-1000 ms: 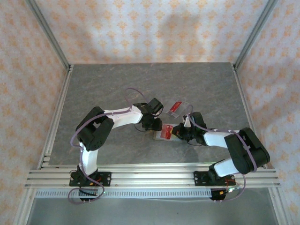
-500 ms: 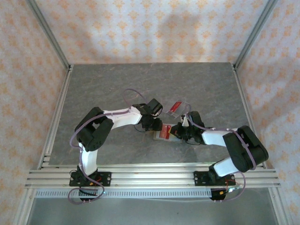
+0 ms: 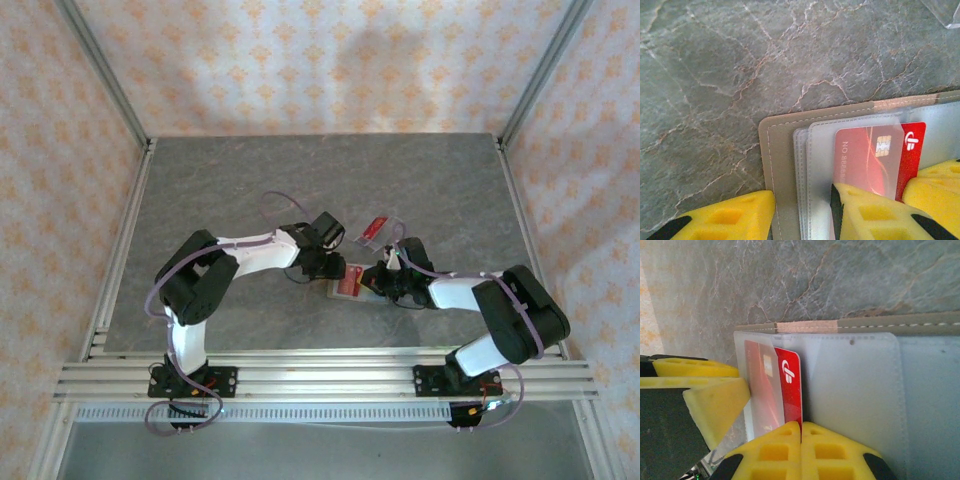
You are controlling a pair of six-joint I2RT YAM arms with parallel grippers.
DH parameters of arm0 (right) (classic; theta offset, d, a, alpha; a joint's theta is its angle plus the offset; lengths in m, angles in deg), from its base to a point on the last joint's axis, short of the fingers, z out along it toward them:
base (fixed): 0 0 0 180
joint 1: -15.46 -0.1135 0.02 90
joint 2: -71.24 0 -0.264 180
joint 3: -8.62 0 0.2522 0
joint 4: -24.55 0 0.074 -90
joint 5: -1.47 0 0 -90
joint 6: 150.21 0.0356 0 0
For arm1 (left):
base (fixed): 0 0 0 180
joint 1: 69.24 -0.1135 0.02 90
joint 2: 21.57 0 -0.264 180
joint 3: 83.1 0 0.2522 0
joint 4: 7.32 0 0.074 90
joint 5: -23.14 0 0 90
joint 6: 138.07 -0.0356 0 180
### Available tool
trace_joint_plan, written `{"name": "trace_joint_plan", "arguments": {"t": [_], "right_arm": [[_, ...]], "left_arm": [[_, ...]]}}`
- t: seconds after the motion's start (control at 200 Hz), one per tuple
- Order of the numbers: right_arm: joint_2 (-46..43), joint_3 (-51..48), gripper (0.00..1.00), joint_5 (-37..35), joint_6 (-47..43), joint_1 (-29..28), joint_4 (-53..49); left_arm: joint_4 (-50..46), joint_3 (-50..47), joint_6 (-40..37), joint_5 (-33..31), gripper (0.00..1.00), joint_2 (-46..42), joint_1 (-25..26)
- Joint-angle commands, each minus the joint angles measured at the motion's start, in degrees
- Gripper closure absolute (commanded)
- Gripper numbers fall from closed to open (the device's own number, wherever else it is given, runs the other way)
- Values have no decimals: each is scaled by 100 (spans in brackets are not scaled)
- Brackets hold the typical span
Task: Put the credit cards into the card holder
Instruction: Insert the credit card into the card slot.
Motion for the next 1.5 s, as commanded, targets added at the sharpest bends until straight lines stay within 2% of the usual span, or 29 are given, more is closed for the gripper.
{"name": "trace_joint_plan", "arguments": {"t": [0.0, 0.29, 0.44, 1.206, 1.496], "right_arm": [[127, -94, 100, -147, -26, -71, -54], [103, -86, 100, -165, -100, -70, -168], [97, -16, 100, -163, -180, -69, -298], [270, 372, 100, -108, -133, -359, -379], [341, 196, 100, -384, 111, -359, -169]], "left_arm": [[-581, -270, 50, -120, 62, -118, -104], [-573, -482, -9, -135, 70, -424, -341], [-573, -412, -102, -39, 72, -305, -341], [-535, -186, -76, 41, 68, -128, -157], [-690, -206, -59, -3, 66, -574, -157]]}}
